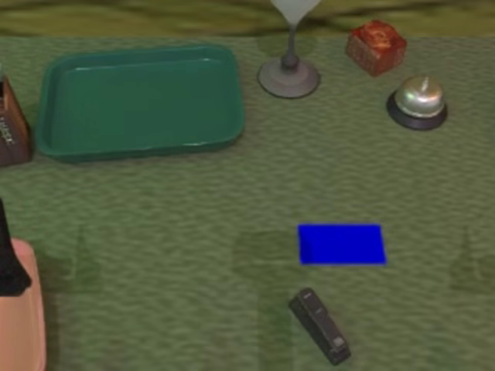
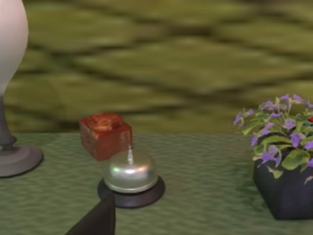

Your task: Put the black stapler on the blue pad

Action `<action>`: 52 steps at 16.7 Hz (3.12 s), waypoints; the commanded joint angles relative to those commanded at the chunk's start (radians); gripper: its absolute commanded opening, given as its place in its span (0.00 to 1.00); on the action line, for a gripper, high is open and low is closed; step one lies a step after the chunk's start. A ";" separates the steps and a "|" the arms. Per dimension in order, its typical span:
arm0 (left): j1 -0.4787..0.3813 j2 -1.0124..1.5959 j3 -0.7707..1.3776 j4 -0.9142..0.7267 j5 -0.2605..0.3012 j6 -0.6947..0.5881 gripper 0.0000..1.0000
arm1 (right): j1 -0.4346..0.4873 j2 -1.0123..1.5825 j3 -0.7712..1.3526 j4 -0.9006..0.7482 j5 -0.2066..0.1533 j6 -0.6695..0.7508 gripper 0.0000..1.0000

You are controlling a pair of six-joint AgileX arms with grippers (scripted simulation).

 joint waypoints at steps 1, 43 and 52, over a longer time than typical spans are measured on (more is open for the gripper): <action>0.000 0.000 0.000 0.000 0.000 0.000 1.00 | 0.000 0.000 0.000 0.000 0.000 0.000 1.00; 0.000 0.000 0.000 0.000 0.000 0.000 1.00 | 0.808 2.026 1.405 -0.945 0.002 0.239 1.00; 0.000 0.000 0.000 0.000 0.000 0.000 1.00 | 0.811 2.084 1.313 -0.800 0.002 0.243 0.92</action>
